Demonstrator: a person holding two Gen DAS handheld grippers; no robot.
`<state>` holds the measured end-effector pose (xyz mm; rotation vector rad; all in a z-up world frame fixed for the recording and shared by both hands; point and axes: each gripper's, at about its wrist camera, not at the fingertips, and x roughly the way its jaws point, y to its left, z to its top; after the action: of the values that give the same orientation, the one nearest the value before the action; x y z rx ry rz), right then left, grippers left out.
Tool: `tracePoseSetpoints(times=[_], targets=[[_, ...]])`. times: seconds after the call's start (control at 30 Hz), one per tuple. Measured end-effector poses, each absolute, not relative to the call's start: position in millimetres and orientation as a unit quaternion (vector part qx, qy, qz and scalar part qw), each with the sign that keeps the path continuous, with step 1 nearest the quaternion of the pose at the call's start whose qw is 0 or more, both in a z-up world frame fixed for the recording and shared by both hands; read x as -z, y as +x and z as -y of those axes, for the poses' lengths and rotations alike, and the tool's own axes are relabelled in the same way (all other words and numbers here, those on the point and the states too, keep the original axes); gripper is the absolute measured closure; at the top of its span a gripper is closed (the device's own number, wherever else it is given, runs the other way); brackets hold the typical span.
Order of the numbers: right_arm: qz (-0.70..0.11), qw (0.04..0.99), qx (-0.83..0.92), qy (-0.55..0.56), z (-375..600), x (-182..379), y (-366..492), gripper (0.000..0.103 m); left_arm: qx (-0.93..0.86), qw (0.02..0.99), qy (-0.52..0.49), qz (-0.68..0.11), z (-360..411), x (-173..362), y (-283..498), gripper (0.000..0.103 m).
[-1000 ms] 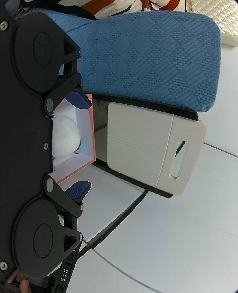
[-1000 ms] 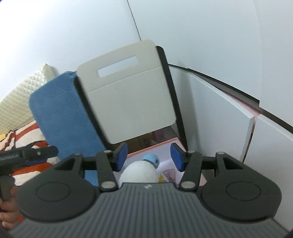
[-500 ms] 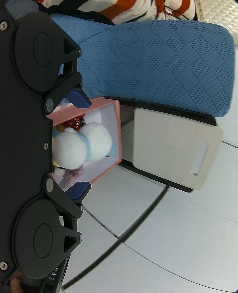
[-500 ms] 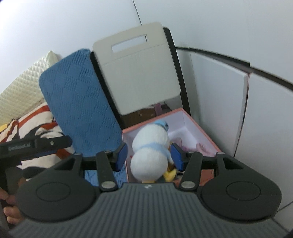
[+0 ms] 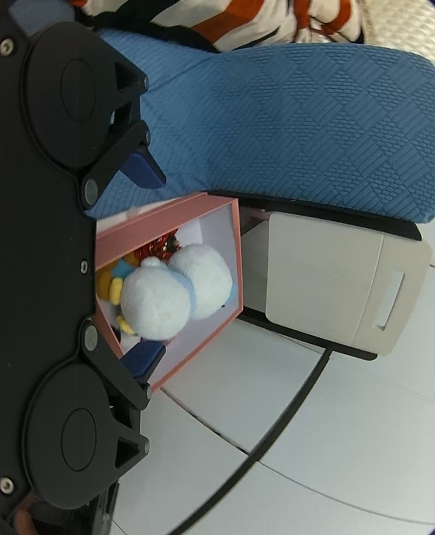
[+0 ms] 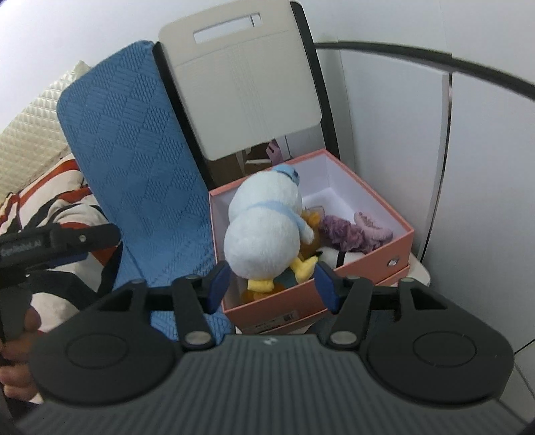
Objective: Organize objects
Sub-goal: 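Withdraw both tools from the filled pink box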
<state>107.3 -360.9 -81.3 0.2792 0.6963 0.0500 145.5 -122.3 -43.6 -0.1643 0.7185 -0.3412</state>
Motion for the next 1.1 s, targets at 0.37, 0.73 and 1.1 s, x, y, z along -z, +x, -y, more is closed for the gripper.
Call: tracePoseSetpoints(times=[0.37, 0.73, 1.1], targets=[[-0.356, 0.921, -0.021, 0.154, 355, 102, 124, 0.000, 0.162, 0.914, -0.095, -0.360, 120, 57, 150, 0.000], [-0.371, 0.914, -0.017, 0.162, 358, 117, 128, 0.000, 0.134, 0.915, -0.107, -0.366, 117, 65, 148, 0.000], [-0.386, 0.907, -0.029, 0.166, 351, 121, 128, 0.000, 0.144, 0.911, -0.113, -0.371, 120, 66, 148, 0.000]])
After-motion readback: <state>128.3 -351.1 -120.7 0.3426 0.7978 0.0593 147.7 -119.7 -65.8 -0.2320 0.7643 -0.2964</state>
